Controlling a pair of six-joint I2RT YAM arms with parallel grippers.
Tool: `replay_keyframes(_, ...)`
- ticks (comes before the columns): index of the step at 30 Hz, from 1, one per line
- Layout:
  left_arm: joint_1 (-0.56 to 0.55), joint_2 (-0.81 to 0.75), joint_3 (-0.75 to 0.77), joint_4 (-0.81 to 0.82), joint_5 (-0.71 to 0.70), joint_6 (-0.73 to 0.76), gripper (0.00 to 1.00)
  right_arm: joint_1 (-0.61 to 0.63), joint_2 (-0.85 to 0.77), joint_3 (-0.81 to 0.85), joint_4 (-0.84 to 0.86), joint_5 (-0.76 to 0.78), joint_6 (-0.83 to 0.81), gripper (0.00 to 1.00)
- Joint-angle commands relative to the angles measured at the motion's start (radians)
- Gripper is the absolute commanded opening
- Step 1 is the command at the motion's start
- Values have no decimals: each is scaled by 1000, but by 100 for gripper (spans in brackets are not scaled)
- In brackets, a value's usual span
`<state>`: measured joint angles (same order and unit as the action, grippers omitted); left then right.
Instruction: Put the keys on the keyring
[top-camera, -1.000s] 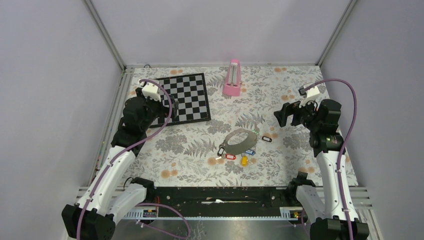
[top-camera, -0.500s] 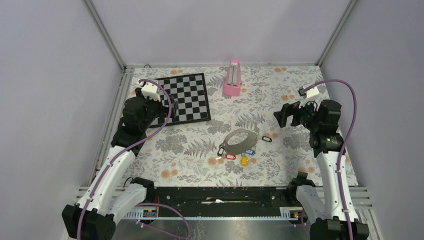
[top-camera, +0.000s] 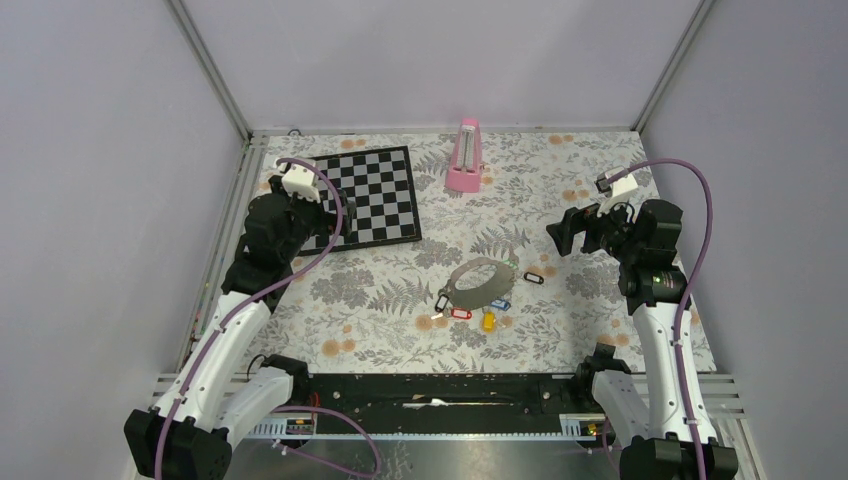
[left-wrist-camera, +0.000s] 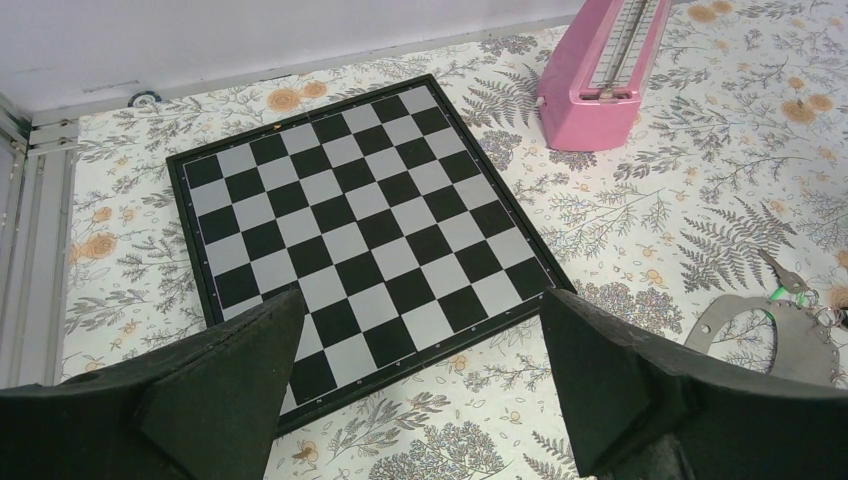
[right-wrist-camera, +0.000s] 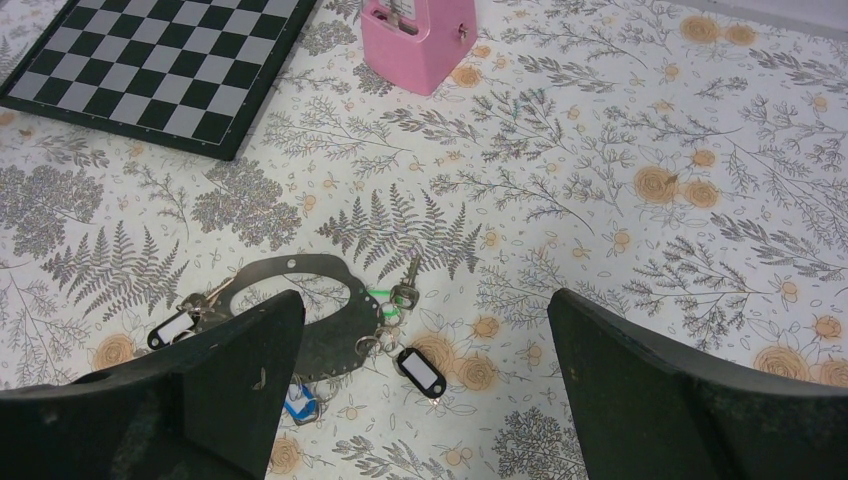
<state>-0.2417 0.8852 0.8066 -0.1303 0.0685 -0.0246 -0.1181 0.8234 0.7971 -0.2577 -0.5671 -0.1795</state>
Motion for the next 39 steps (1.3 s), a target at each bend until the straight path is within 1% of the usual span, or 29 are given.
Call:
replay_keyframes(1, 8, -13, -12, 34, 14, -8, 99, -3, -13, -4, 18, -20, -14, 100)
replay_keyframes(39, 35, -8, -9, 18, 44, -11, 99, -3, -18, -15, 25, -34, -12, 100)
